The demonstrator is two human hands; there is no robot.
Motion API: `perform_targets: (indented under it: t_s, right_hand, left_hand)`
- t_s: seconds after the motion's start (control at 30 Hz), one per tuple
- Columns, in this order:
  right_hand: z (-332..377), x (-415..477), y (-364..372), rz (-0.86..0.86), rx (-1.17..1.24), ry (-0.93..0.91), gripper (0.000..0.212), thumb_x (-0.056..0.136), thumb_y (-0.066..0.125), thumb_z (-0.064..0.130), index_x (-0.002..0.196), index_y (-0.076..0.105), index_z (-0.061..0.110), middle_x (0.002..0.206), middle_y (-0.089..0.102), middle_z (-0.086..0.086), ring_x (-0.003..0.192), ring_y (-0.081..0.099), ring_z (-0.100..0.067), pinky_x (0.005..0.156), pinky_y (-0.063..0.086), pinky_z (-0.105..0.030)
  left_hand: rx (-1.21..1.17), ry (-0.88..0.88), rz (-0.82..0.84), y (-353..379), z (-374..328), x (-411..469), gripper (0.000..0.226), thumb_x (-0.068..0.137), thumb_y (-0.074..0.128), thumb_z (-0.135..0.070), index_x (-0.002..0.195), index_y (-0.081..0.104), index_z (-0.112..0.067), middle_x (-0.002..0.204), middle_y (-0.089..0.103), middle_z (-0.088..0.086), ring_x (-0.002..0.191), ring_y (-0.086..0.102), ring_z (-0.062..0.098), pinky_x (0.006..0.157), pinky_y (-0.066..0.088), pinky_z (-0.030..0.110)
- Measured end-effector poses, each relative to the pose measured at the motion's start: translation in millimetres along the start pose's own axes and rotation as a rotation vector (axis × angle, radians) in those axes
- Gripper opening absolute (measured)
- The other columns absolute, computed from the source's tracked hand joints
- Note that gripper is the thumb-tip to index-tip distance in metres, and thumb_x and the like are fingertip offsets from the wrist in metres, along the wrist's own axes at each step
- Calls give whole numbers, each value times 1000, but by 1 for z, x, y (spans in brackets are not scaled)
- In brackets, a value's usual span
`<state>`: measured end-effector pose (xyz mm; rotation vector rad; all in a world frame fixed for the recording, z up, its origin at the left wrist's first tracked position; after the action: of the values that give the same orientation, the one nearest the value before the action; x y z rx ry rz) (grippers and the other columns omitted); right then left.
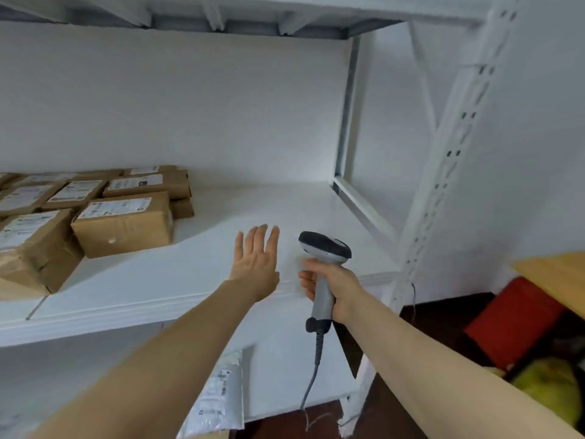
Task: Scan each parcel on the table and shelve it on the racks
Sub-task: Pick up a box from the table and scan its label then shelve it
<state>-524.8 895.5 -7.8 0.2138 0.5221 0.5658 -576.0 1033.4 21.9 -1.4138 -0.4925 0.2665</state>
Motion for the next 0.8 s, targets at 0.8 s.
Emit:
perform_targets:
  t_s: [0.8]
  right_hand:
    - [36, -252, -615, -846, 550, -182, 12, 88, 70, 15, 88, 64, 5, 64, 62, -6, 46, 54, -13, 55, 47, -28]
  left_hand:
    - [-167, 967, 94, -8, -687, -89, 88, 93, 53, -39, 153, -6, -12, 158, -5, 17, 147, -1, 33, 119, 3, 44]
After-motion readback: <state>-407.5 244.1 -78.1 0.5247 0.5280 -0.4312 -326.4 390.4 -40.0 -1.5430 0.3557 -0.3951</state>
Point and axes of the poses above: each hand's wrist, its own x-axis towards the middle knuckle, its own y-axis out of the palm, z = x × y, the point moved 7 cm from there along x, towards the middle knuckle
